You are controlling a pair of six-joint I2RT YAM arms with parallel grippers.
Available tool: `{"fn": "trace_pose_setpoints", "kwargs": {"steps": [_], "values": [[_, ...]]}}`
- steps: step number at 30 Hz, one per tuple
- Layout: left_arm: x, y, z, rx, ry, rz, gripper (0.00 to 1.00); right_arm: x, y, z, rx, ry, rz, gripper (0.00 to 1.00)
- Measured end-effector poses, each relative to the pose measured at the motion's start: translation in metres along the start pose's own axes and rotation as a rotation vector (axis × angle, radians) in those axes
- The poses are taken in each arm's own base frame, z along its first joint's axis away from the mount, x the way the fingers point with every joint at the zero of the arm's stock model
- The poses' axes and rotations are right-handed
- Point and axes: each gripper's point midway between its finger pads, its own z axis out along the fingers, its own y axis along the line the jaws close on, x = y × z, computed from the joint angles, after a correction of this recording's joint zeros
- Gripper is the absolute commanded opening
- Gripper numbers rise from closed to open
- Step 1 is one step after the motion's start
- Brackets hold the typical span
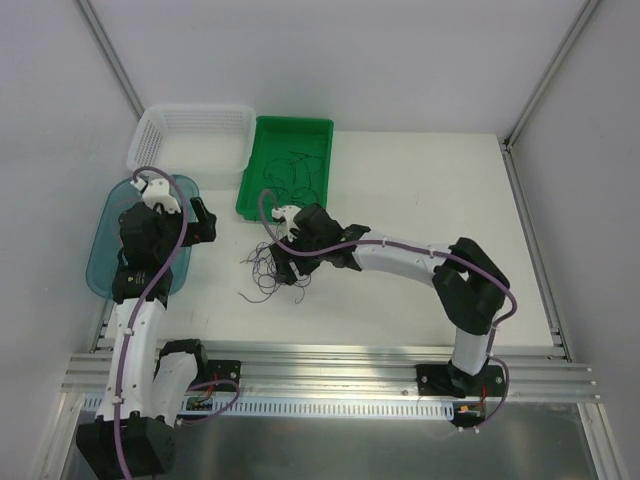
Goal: Untangle the cables
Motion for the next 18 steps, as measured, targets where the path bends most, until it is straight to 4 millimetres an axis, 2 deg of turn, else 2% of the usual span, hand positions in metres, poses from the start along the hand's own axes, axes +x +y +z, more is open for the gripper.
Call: {"fn": "trace_pose_setpoints", "kwargs": {"steps": [3, 6, 7, 8, 9, 10, 12, 13, 14, 18], "values": [[0.012, -0.022, 0.002, 0.093, 0.030, 0.036, 0.99, 0.005, -0.005, 0.027, 0.020, 0.021, 0.028, 0.73], [0.020, -0.030, 0.002, 0.131, 0.051, 0.044, 0.99, 0.017, -0.015, 0.049, 0.052, 0.087, 0.055, 0.63], [0.021, -0.031, 0.002, 0.138, 0.054, 0.044, 0.99, 0.020, -0.017, 0.057, 0.058, 0.105, 0.059, 0.53], [0.023, -0.032, 0.003, 0.148, 0.058, 0.043, 0.99, 0.023, -0.019, 0.061, 0.062, 0.120, 0.064, 0.46], [0.023, -0.034, 0.003, 0.161, 0.061, 0.042, 0.99, 0.022, -0.019, 0.062, 0.062, 0.123, 0.067, 0.40], [0.023, -0.036, 0.003, 0.168, 0.061, 0.042, 0.99, 0.023, -0.018, 0.062, 0.064, 0.133, 0.073, 0.28], [0.024, -0.041, 0.005, 0.197, 0.067, 0.039, 0.99, 0.033, -0.019, 0.058, 0.075, 0.172, 0.081, 0.17], [0.026, -0.044, 0.006, 0.215, 0.074, 0.037, 0.99, 0.040, -0.020, 0.057, 0.083, 0.197, 0.085, 0.05], [0.027, -0.047, 0.007, 0.229, 0.082, 0.035, 0.99, 0.044, -0.021, 0.054, 0.088, 0.213, 0.085, 0.01], [0.038, -0.059, 0.012, 0.296, 0.131, 0.017, 0.99, 0.066, -0.023, 0.031, 0.105, 0.288, 0.076, 0.01]]}}
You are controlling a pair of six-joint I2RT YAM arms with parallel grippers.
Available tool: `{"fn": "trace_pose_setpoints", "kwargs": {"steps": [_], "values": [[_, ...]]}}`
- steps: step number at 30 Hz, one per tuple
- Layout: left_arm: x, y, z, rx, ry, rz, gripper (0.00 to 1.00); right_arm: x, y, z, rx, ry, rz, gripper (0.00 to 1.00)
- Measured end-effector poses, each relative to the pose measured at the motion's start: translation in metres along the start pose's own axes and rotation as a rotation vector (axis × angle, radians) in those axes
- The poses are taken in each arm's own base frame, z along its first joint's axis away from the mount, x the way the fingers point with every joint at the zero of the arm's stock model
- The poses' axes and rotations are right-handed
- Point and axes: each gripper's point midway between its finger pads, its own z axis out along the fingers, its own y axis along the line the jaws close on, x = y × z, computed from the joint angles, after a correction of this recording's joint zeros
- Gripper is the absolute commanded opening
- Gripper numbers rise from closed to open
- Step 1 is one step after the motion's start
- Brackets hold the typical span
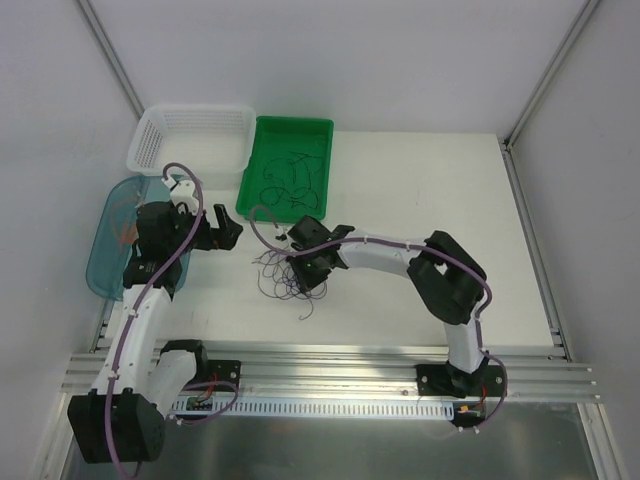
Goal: Untangle the cables
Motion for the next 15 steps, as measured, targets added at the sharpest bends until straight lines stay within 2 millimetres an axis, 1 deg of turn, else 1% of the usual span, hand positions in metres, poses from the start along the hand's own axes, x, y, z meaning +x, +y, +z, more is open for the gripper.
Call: {"fn": "trace_pose_setpoints", "kwargs": {"steps": [3, 6, 7, 10, 11, 12, 13, 15], "values": [[0.012, -0.010, 0.010, 0.062, 0.056, -0.037, 0.99, 0.025, -0.003, -0.023, 0.005, 0.058, -0.043, 0.01], [0.027, -0.026, 0.019, 0.125, 0.122, -0.075, 0.99, 0.042, -0.002, -0.049, -0.017, 0.078, -0.110, 0.01], [0.032, -0.035, 0.022, 0.154, 0.146, -0.085, 0.99, 0.047, -0.001, -0.058, -0.031, 0.076, -0.139, 0.01], [0.052, -0.069, 0.028, 0.246, 0.233, -0.102, 0.99, 0.062, 0.002, -0.083, -0.078, 0.063, -0.219, 0.06], [0.059, -0.079, 0.029, 0.271, 0.259, -0.103, 0.99, 0.065, 0.003, -0.088, -0.087, 0.058, -0.237, 0.09], [0.066, -0.092, 0.031, 0.295, 0.287, -0.093, 0.99, 0.069, 0.002, -0.093, -0.098, 0.054, -0.253, 0.27], [0.075, -0.104, 0.033, 0.317, 0.316, -0.080, 0.99, 0.073, 0.000, -0.097, -0.104, 0.056, -0.259, 0.37], [0.089, -0.120, 0.038, 0.343, 0.358, -0.061, 0.99, 0.079, -0.006, -0.100, -0.111, 0.059, -0.267, 0.47]]}}
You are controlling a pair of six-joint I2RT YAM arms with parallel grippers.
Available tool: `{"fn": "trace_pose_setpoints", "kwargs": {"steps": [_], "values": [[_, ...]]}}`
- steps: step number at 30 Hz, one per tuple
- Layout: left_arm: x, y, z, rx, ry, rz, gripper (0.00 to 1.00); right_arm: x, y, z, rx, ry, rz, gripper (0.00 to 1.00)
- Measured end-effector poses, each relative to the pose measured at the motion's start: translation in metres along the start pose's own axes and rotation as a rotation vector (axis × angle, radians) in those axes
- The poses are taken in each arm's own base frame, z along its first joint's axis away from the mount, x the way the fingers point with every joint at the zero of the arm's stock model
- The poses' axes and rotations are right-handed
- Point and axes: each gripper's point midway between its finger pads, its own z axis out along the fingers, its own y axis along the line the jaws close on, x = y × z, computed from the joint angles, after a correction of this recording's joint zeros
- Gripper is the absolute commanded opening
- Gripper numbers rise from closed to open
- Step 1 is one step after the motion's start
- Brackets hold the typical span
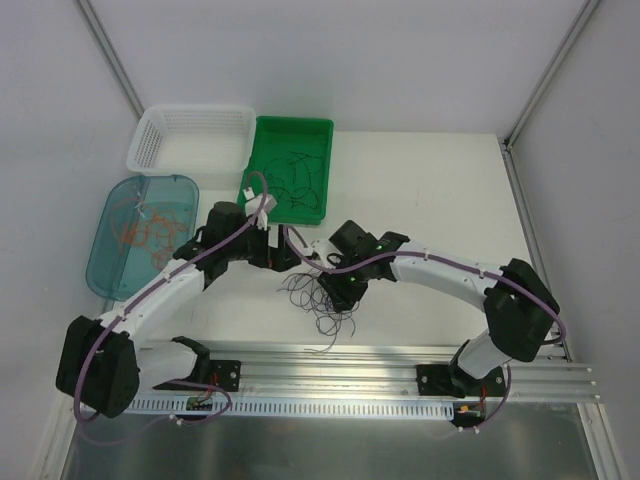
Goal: Untangle the cables
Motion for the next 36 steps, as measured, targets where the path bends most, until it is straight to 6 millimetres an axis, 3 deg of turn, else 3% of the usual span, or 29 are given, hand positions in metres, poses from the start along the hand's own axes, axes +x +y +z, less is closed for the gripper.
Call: {"fn": "trace_pose_setpoints", "kwargs": {"steps": [6, 11, 14, 17, 25, 26, 28, 30, 31, 32, 33, 35, 36], "values": [[0.026, -0.008, 0.038, -0.036, 0.111, -0.041, 0.99, 0.028, -0.016, -0.010, 0.009, -0.013, 0.078, 0.67], [0.019, -0.039, 0.066, -0.064, 0.097, 0.014, 0.99, 0.021, -0.014, -0.044, 0.080, -0.180, 0.092, 0.78], [0.012, -0.053, 0.082, -0.075, 0.075, 0.041, 0.99, 0.012, -0.015, -0.065, 0.128, -0.305, 0.110, 0.80], [0.015, -0.051, 0.094, -0.133, 0.066, 0.047, 0.94, 0.013, -0.020, -0.074, 0.174, -0.371, 0.153, 0.80], [0.039, -0.043, 0.107, -0.326, 0.058, 0.069, 0.84, 0.030, -0.031, -0.065, 0.224, -0.401, 0.264, 0.80], [0.041, -0.042, 0.107, -0.345, 0.058, 0.069, 0.79, 0.030, -0.031, -0.064, 0.225, -0.406, 0.269, 0.80], [0.046, -0.042, 0.107, -0.374, 0.057, 0.065, 0.60, 0.030, -0.031, -0.064, 0.225, -0.415, 0.279, 0.80], [0.049, -0.040, 0.106, -0.404, 0.054, 0.060, 0.50, 0.027, -0.031, -0.064, 0.223, -0.428, 0.282, 0.80], [0.050, -0.039, 0.105, -0.415, 0.054, 0.059, 0.36, 0.026, -0.031, -0.064, 0.222, -0.433, 0.284, 0.80], [0.050, -0.038, 0.104, -0.427, 0.049, 0.052, 0.29, 0.026, -0.031, -0.063, 0.220, -0.436, 0.285, 0.80], [0.050, -0.036, 0.104, -0.436, 0.047, 0.049, 0.13, 0.025, -0.031, -0.063, 0.217, -0.440, 0.288, 0.80], [0.051, -0.033, 0.102, -0.452, 0.049, 0.050, 0.01, 0.023, -0.030, -0.061, 0.205, -0.447, 0.300, 0.80], [0.051, -0.032, 0.100, -0.459, 0.052, 0.051, 0.00, 0.021, -0.030, -0.059, 0.199, -0.450, 0.306, 0.80]]}}
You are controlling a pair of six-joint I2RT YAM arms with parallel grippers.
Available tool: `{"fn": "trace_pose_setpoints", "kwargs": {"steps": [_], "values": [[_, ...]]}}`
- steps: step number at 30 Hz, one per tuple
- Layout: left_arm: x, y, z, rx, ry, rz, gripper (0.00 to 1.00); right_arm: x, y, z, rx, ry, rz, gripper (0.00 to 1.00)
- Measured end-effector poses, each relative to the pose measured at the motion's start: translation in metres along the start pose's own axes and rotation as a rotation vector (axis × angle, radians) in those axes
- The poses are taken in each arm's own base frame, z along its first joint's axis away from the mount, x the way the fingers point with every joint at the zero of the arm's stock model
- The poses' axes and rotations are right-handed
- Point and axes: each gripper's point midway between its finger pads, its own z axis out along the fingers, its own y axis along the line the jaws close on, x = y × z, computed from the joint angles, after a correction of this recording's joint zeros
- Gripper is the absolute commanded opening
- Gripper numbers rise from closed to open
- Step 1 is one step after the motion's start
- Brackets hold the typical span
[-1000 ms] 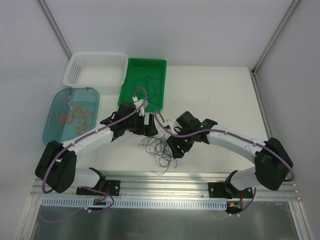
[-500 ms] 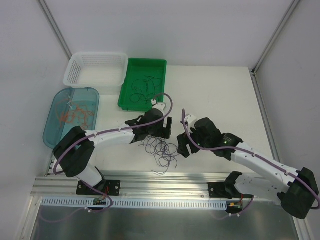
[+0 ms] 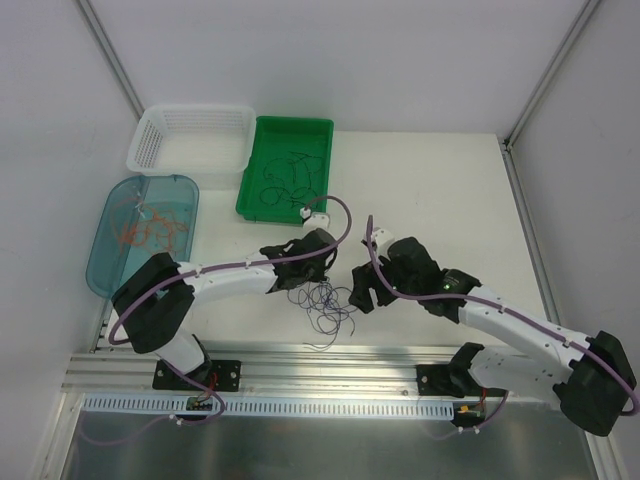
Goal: Untangle the cables
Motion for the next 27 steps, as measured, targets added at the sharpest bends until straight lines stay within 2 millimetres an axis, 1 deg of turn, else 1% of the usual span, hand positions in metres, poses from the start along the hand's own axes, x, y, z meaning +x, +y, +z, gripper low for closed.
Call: {"fn": "trace_pose_setpoints", "kwargs": {"steps": [3, 5, 6, 10, 12, 13, 14, 15, 17, 19, 20, 23, 27], "values": [[-0.005, 0.002, -0.011, 0.002, -0.010, 0.000, 0.00, -0.002, 0.005, 0.009, -0.027, 0.000, 0.027, 0.80], [-0.019, 0.000, -0.028, 0.032, -0.046, -0.014, 0.00, -0.002, 0.009, 0.014, -0.049, 0.006, 0.049, 0.79], [-0.029, -0.002, -0.040, 0.055, -0.074, -0.026, 0.00, -0.003, 0.011, 0.017, -0.060, 0.003, 0.059, 0.79], [-0.074, -0.007, -0.097, 0.160, -0.219, -0.080, 0.00, -0.013, 0.020, 0.027, -0.106, -0.027, 0.098, 0.79], [-0.101, -0.008, -0.135, 0.223, -0.316, -0.108, 0.00, -0.020, 0.021, 0.030, -0.122, -0.056, 0.120, 0.79], [-0.111, -0.008, -0.149, 0.245, -0.350, -0.116, 0.00, -0.024, 0.021, 0.032, -0.130, -0.073, 0.136, 0.79], [-0.123, -0.007, -0.168, 0.274, -0.398, -0.126, 0.00, -0.027, 0.020, 0.034, -0.137, -0.091, 0.157, 0.79], [-0.133, -0.005, -0.185, 0.299, -0.439, -0.137, 0.00, -0.030, 0.018, 0.036, -0.143, -0.106, 0.178, 0.79], [-0.147, -0.004, -0.212, 0.341, -0.497, -0.144, 0.00, -0.033, 0.014, 0.041, -0.155, -0.121, 0.217, 0.79], [-0.160, -0.004, -0.236, 0.383, -0.547, -0.144, 0.00, -0.037, 0.015, 0.048, -0.178, -0.128, 0.236, 0.78], [-0.165, -0.004, -0.246, 0.399, -0.566, -0.143, 0.00, -0.038, 0.018, 0.052, -0.200, -0.128, 0.239, 0.78], [-0.176, -0.009, -0.264, 0.438, -0.595, -0.131, 0.00, -0.039, 0.026, 0.063, -0.259, -0.118, 0.251, 0.78], [-0.184, -0.016, -0.272, 0.461, -0.600, -0.108, 0.00, -0.045, 0.036, 0.074, -0.311, -0.107, 0.244, 0.78]]}}
